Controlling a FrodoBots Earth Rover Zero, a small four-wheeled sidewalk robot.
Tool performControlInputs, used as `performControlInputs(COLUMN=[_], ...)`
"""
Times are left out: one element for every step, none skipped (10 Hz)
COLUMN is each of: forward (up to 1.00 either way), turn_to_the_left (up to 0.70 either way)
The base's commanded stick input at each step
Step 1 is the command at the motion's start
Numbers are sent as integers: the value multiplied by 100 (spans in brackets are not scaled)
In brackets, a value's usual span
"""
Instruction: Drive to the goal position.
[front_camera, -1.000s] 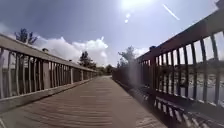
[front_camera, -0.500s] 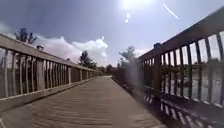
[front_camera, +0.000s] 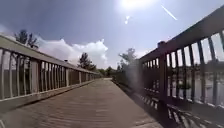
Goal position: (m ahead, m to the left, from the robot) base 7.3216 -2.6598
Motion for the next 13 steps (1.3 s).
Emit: performControlInputs(forward=[45,45,45,45,45,45,45,45,45,45,45,45,45], turn_to_the_left=[3,3,2,2,2,2,2,2,10,26,22,10,3])
